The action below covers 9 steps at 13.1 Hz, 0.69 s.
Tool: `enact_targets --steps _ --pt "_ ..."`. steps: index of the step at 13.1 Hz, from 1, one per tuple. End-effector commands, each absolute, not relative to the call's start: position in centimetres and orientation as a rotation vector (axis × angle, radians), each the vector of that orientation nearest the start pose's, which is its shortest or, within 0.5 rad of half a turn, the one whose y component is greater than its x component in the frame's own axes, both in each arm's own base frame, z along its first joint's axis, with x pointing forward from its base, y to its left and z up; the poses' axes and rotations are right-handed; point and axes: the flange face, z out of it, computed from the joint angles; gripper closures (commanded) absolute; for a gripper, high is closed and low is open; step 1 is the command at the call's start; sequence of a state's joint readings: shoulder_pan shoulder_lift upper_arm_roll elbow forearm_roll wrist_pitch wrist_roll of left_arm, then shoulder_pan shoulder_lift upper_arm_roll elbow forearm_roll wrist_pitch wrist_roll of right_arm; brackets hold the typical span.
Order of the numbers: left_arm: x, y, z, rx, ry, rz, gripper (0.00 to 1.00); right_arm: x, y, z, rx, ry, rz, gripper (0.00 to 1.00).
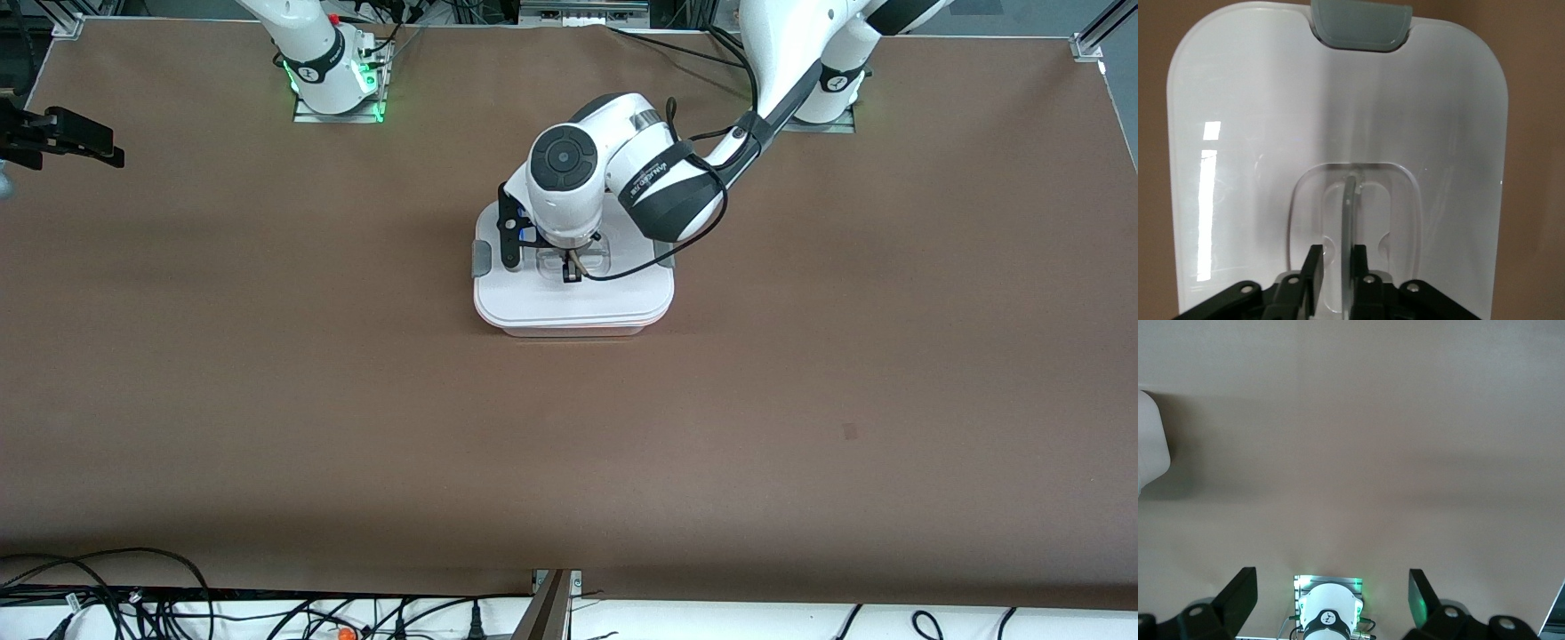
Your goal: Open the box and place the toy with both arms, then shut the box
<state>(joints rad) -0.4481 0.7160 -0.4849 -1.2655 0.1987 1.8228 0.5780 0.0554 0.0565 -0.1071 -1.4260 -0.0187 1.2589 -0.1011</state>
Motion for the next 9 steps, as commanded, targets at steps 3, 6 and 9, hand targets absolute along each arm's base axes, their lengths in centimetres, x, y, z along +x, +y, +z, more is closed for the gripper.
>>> enact_targets --steps 3,6,9 --pt "51.2 -51.3 39.6 -2.377 2.176 0.084 0.00 53.4 -2.8 63.7 -3.128 -0.061 0.341 0.00" --pt "51.5 -48.4 43.5 -2.450 2.057 0.162 0.00 53.4 -2.8 63.7 -3.128 -0.059 0.343 0.00" --pt "52.8 -44.2 47.1 -2.625 1.748 0.207 0.00 53.4 -2.8 63.7 -3.128 -0.059 0.343 0.00"
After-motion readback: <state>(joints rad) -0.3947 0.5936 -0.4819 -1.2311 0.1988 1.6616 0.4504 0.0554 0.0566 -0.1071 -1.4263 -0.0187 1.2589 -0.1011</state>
